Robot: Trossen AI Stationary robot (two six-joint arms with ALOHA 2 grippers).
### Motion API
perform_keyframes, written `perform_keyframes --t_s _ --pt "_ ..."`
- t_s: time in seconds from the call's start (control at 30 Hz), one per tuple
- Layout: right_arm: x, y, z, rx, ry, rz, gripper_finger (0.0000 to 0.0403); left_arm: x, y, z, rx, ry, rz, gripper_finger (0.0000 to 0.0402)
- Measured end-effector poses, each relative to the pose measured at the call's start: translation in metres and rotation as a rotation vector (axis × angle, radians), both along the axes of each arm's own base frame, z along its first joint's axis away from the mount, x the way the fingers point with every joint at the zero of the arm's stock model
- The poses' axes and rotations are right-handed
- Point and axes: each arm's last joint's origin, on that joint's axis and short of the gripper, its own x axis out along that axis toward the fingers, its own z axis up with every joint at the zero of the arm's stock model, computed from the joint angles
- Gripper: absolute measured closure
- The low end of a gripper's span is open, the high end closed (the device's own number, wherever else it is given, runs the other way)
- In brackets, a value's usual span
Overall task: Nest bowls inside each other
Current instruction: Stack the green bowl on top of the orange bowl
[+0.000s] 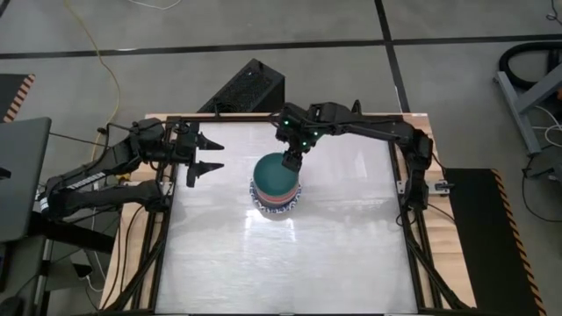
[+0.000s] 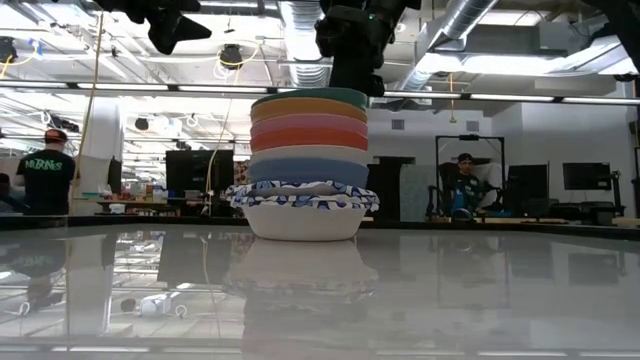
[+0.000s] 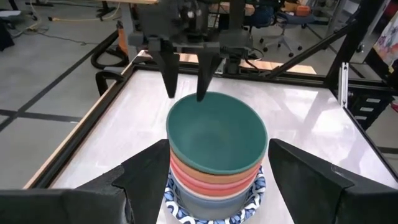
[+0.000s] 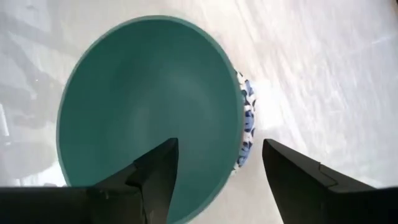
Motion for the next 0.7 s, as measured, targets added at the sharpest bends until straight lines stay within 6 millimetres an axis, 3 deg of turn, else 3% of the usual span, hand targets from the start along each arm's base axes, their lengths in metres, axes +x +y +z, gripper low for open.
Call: perform_keyframes --t_s 0.33,0.6,0.7 --pt "0.003 0.009 0.017 0.033 -0.16 0.217 0.0148 -0.001 -0.001 -0.005 0.004 0.05 -0.006 0.014" --pt "0.005 0.004 -0.023 0.055 -0.124 0.232 0.0148 -0.007 -0.003 -0.002 0.02 0.032 -0.007 0.014" --pt "-0.001 0.0 -0.026 0.048 -0.164 0.221 0.0148 -0.01 -0.005 0.0 0.032 0.017 -0.008 0.014"
